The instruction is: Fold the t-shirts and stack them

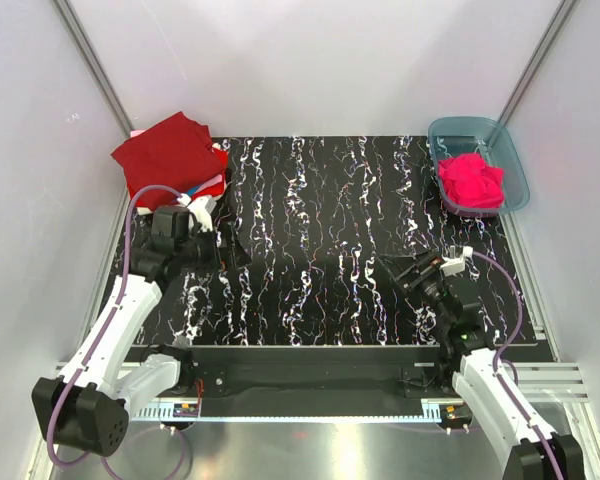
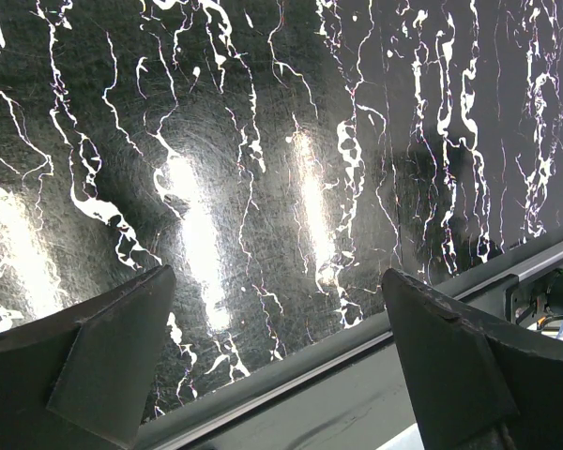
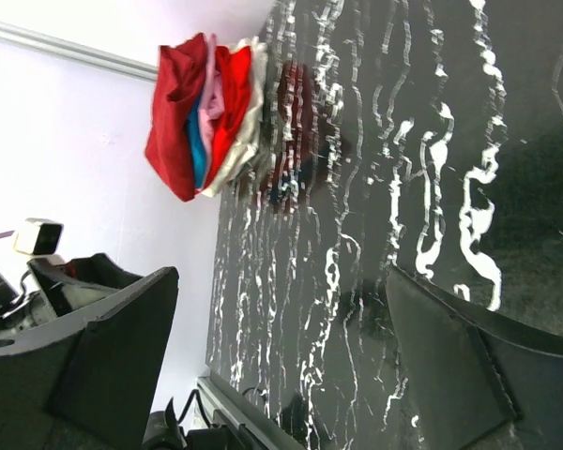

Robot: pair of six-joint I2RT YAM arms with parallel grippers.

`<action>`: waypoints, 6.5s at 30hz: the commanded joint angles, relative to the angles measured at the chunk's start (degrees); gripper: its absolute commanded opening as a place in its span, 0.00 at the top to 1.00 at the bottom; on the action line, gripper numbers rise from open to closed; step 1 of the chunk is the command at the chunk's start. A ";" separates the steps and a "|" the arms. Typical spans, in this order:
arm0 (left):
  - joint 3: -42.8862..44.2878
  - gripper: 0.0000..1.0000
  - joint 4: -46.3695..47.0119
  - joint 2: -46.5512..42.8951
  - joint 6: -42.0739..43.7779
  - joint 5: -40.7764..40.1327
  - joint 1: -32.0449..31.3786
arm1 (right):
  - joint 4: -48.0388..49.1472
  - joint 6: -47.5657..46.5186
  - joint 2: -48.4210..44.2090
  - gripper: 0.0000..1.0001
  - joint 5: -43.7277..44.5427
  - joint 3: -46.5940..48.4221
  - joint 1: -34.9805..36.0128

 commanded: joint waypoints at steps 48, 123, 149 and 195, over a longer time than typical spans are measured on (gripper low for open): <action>0.86 0.01 1.06 -1.17 0.66 -2.25 -1.59 | -77.82 -31.37 101.92 0.17 17.63 129.33 -31.05; 0.95 0.01 0.88 -1.69 0.66 -2.95 -1.59 | -76.59 -35.50 106.58 0.10 14.74 130.39 -31.31; 1.21 0.01 0.18 -2.40 0.48 -6.29 -1.59 | -66.49 -28.56 49.93 0.41 -5.96 106.70 -14.35; 30.40 0.24 9.05 49.29 -7.33 -31.16 -34.02 | -33.79 -9.48 16.85 0.00 21.76 20.53 13.07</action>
